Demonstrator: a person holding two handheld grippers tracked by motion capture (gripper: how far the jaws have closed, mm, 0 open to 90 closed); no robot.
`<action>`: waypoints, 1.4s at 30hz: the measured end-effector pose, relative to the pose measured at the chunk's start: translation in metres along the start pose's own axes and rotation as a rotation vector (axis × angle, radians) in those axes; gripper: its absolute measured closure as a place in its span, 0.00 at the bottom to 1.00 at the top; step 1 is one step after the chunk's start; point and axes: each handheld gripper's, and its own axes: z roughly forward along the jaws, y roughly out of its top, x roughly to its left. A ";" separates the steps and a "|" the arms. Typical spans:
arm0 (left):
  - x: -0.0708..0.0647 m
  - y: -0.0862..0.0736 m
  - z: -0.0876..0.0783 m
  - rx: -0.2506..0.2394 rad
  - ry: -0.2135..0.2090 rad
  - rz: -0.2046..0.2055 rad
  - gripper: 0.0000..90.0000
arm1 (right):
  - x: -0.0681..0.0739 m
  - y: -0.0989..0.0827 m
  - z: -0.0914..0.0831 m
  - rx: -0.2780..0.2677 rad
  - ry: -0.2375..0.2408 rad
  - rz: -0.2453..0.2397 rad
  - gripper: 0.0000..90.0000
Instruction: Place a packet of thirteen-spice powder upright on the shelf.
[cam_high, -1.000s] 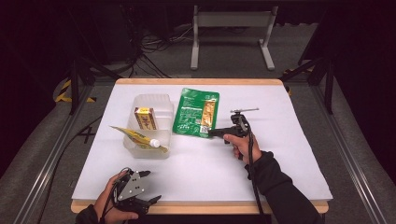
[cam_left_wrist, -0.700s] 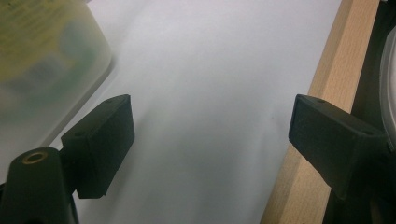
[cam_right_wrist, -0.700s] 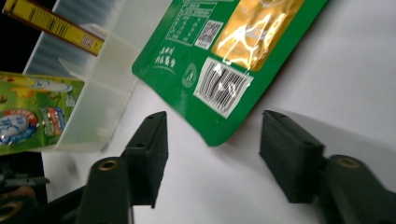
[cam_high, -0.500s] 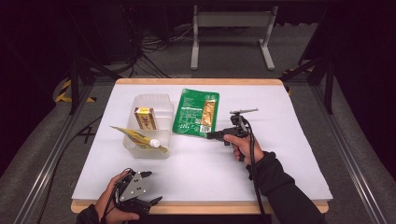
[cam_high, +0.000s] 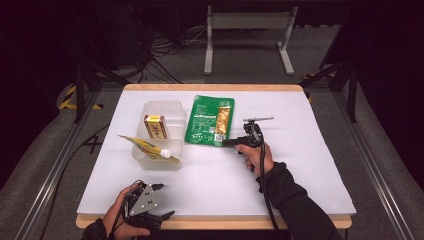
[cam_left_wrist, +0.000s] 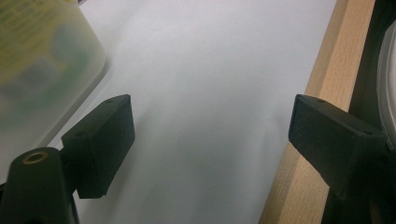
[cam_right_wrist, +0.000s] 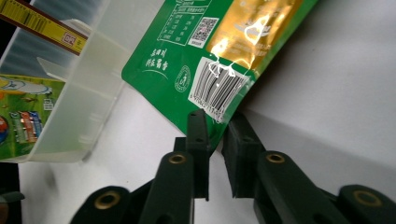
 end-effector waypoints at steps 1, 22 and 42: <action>-0.001 0.001 0.001 0.001 -0.001 -0.001 0.17 | 0.000 0.000 -0.001 -0.002 0.001 -0.003 0.93; -0.010 0.034 0.038 0.028 -0.052 -0.047 0.17 | 0.002 -0.074 -0.100 0.118 -0.043 -0.251 0.94; -0.007 0.072 0.088 0.035 -0.105 -0.151 0.17 | -0.004 -0.092 -0.122 0.128 0.035 -0.331 0.47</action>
